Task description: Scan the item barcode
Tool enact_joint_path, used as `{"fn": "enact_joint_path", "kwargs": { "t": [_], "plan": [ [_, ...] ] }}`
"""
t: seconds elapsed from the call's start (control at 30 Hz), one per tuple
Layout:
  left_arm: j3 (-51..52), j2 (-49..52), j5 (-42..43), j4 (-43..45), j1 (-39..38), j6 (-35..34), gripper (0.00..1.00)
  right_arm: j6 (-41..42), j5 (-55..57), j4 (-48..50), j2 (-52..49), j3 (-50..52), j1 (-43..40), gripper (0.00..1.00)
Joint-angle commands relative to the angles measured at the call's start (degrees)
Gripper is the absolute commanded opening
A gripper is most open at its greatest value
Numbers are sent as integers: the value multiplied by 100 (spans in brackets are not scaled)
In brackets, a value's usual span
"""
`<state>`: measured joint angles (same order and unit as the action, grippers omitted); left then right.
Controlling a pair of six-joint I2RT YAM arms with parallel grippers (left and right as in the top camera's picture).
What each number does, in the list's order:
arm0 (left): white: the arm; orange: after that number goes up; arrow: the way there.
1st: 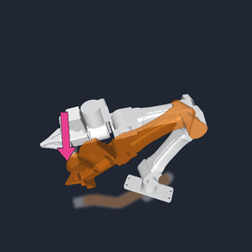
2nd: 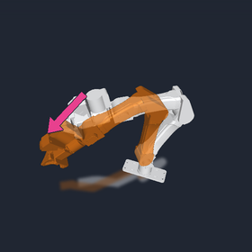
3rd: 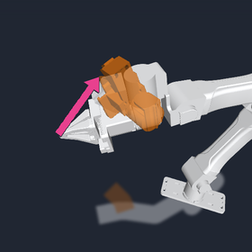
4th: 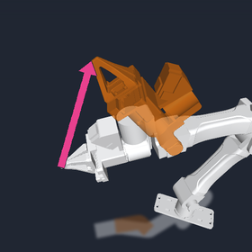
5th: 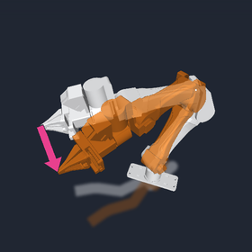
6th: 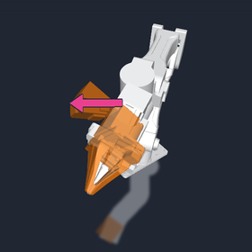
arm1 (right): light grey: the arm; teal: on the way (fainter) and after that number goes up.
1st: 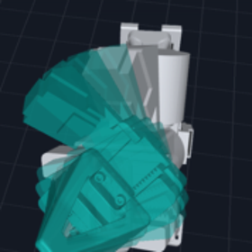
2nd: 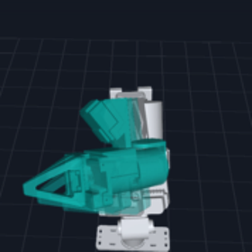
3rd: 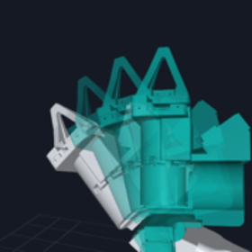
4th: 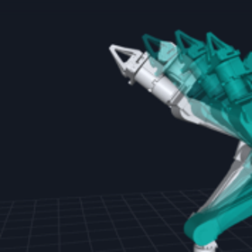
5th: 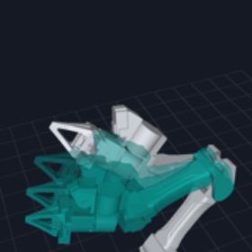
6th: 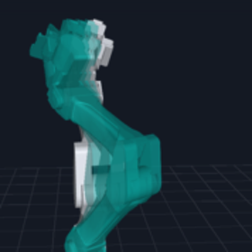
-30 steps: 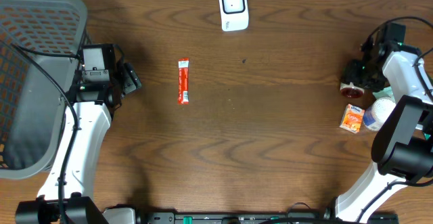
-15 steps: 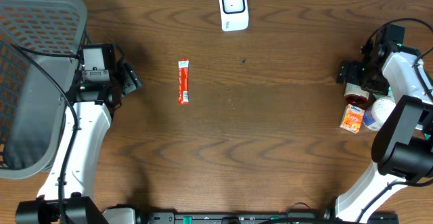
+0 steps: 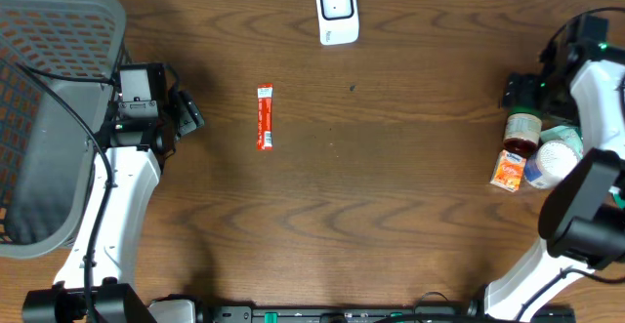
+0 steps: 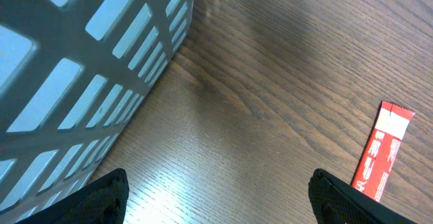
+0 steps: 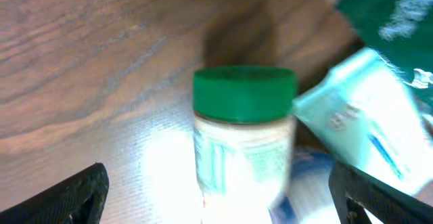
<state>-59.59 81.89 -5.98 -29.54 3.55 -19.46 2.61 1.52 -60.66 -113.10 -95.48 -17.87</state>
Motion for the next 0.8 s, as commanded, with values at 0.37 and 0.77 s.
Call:
{"fn": "enact_joint_path", "kwargs": {
  "t": [0.37, 0.77],
  "plan": [
    [-63, -31, -114, 0, 72, -11, 85, -118, -3259, -734, 774, -695, -17, 99],
    [-63, -31, -114, 0, 72, -11, 85, 809, -3289, -691, 772, -678, 1615, 77]
  ]
}}
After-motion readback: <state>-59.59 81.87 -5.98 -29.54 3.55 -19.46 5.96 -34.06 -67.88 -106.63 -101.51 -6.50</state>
